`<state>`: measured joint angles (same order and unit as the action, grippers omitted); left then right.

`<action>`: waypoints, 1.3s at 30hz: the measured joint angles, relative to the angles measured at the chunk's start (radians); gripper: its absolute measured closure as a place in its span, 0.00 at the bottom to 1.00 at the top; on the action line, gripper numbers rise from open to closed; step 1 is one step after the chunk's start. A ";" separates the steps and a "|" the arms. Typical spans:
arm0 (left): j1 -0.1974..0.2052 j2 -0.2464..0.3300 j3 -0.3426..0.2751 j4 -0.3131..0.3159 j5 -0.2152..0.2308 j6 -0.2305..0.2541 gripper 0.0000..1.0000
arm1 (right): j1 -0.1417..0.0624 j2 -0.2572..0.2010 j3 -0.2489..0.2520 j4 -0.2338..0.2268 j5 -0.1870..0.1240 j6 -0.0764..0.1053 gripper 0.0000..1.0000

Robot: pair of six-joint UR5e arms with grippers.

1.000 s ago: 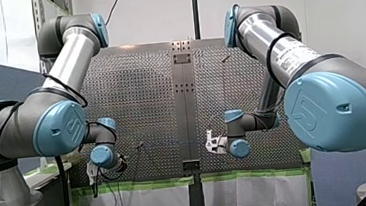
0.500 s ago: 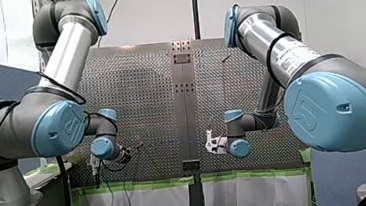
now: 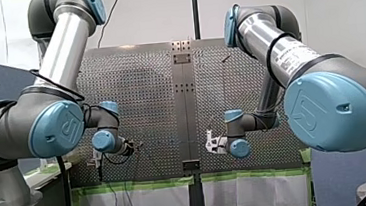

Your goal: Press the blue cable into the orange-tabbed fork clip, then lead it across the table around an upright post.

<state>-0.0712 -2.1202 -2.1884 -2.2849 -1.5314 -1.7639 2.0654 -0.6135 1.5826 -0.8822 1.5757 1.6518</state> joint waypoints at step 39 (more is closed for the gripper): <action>-0.034 0.001 -0.002 0.026 -0.038 0.010 0.02 | -0.011 0.000 0.000 0.005 0.001 0.011 1.00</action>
<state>-0.1050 -2.1189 -2.1901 -2.2585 -1.5694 -1.7537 2.0548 -0.6132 1.5825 -0.8773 1.5764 1.6631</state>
